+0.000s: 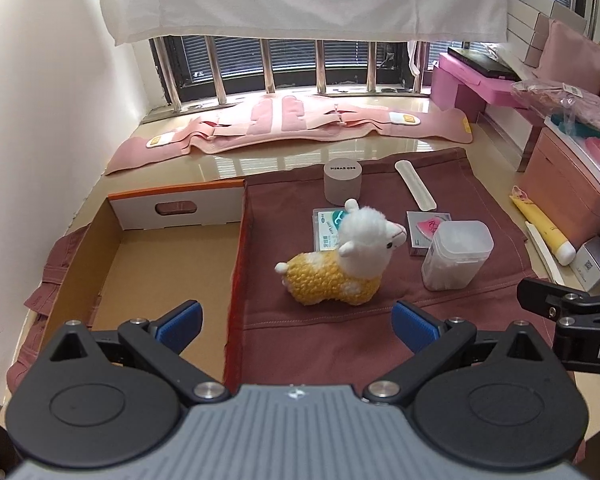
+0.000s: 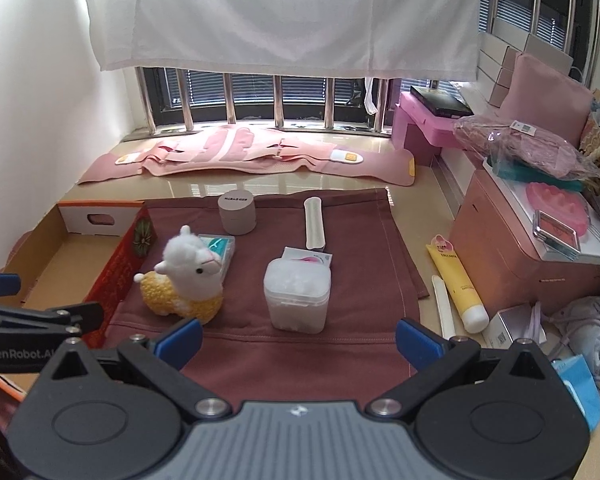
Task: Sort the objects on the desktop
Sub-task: 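Move left tool to the plush alpaca while right tool approaches the clear container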
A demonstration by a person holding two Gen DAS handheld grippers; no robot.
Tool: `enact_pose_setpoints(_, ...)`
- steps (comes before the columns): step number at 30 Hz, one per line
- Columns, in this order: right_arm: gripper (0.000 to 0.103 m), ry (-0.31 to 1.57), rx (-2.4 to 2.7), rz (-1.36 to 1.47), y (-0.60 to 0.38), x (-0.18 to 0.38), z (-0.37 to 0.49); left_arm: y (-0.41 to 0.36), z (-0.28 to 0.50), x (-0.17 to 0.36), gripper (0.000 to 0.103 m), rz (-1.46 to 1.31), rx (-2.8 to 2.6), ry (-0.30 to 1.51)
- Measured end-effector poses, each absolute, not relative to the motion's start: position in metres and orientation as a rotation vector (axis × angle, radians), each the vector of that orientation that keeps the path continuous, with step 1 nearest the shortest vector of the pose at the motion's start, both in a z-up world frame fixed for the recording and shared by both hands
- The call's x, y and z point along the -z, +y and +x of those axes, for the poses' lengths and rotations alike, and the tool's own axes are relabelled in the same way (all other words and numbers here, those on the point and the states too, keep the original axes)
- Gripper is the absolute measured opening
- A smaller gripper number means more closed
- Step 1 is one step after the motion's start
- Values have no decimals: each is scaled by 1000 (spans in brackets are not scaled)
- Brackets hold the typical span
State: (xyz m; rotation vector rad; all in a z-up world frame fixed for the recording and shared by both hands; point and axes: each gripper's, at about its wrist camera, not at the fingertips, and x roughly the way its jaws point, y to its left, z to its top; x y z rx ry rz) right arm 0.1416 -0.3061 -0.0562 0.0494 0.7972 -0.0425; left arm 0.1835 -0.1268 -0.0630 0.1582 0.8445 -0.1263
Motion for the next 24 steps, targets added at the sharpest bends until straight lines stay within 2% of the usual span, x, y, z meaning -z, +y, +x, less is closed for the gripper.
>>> enact_pose_setpoints(10, 103, 762, -3, 40, -328, 95, 179, -157, 216, 107, 103, 147, 112, 828)
enact_pose_setpoints(24, 103, 679, -8, 85, -337, 153, 197, -169, 228, 154, 103, 198, 86, 685)
